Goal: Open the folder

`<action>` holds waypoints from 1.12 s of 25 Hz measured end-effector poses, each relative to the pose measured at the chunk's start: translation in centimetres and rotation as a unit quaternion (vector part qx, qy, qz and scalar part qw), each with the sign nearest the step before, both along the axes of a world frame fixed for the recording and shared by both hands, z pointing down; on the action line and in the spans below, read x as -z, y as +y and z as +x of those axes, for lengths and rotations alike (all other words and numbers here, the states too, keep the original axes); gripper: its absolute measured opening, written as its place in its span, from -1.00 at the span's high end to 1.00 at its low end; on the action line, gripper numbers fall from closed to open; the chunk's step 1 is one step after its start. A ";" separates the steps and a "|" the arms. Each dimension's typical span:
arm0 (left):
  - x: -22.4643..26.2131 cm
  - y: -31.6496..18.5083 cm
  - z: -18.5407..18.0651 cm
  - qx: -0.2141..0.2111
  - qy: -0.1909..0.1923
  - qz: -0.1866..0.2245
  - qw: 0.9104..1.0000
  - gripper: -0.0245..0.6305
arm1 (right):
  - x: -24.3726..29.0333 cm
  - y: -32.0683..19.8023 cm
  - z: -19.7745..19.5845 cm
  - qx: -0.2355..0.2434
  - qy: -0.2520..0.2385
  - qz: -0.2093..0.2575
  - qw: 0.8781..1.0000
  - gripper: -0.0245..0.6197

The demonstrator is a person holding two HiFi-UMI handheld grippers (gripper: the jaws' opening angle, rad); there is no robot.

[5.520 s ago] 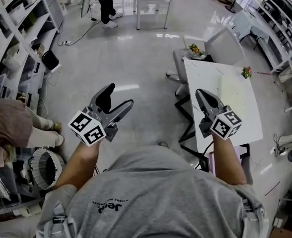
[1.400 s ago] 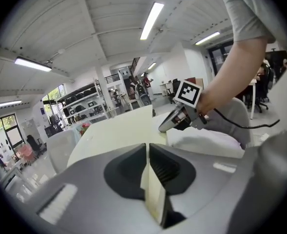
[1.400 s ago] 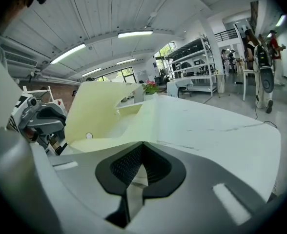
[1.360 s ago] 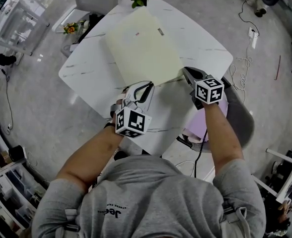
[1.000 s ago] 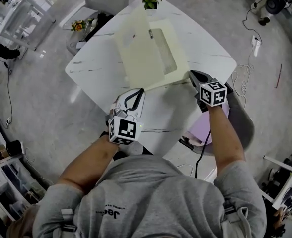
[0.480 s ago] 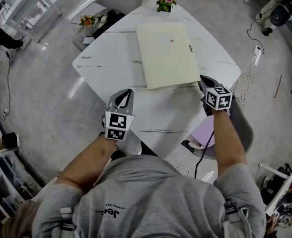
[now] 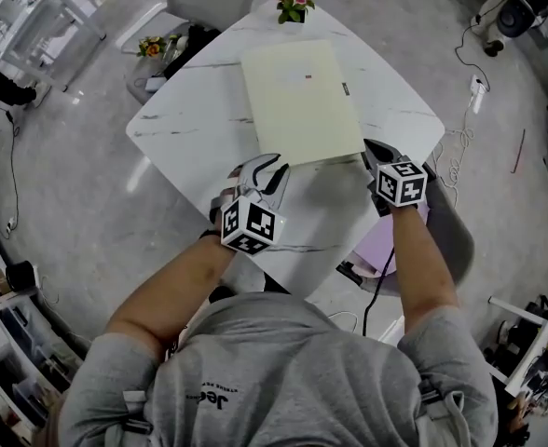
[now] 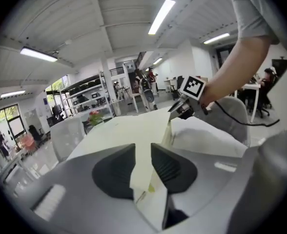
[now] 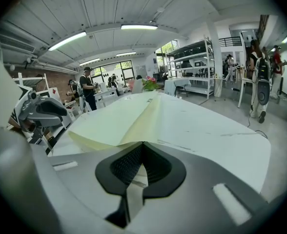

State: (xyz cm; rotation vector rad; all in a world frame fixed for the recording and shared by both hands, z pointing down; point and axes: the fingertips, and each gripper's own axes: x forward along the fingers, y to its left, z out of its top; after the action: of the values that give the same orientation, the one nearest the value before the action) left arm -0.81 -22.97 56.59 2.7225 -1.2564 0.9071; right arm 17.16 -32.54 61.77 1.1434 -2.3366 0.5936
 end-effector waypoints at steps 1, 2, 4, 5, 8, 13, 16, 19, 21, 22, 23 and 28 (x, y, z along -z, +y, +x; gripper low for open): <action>-0.2 -0.4 1.1 -0.015 -0.011 0.001 1.000 0.55 | 0.0 0.0 0.0 0.000 -0.001 0.001 1.000 0.91; -0.5 -0.8 2.3 -0.031 -0.022 0.003 0.999 0.41 | 0.0 0.0 0.0 0.000 -0.002 0.002 1.000 0.91; -1.2 -1.7 5.0 -0.059 -0.042 0.006 0.997 0.26 | 0.0 -0.1 -0.1 -0.001 -0.006 0.003 1.000 0.91; -1.3 -2.1 6.4 -0.073 -0.052 0.009 0.996 0.18 | -0.1 -0.2 -0.1 -0.002 -0.008 0.004 1.000 0.91; -1.9 -3.1 10.9 -0.115 -0.091 0.029 0.989 0.06 | -0.1 -0.1 0.0 -0.003 -0.015 0.004 1.000 0.91; -4.3 -5.4 16.4 -0.167 -0.182 0.091 0.965 0.03 | 0.1 -0.1 0.0 -0.007 -0.028 0.006 1.000 0.91; -4.7 -6.6 17.3 -0.169 -0.223 0.105 0.954 0.07 | 0.2 0.0 0.2 -0.011 -0.038 0.007 0.999 0.91; -3.9 -7.7 17.3 -0.155 -0.227 0.107 0.955 0.44 | 0.2 0.1 0.3 -0.011 -0.043 0.009 0.999 0.91; -2.6 -8.1 17.2 -0.146 -0.217 0.116 0.958 0.47 | 0.2 0.1 0.5 -0.009 -0.043 0.010 0.999 0.91; -1.7 -8.1 17.0 -0.143 -0.209 0.122 0.960 0.51 | 0.1 0.0 0.6 -0.007 -0.041 0.011 0.999 0.91; -0.7 -8.0 16.7 -0.139 -0.200 0.128 0.961 0.54 | 0.1 0.0 0.7 -0.005 -0.039 0.011 0.999 0.91; 4.3 -6.7 12.9 -0.108 -0.163 0.168 0.966 0.64 | -0.1 -0.2 0.6 0.006 -0.025 0.010 1.000 0.91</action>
State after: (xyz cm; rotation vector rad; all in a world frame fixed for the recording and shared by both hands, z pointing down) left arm 12.06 -29.65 52.27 3.1203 -1.2804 1.3230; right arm 17.73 -32.71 61.83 1.1343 -2.3940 0.6027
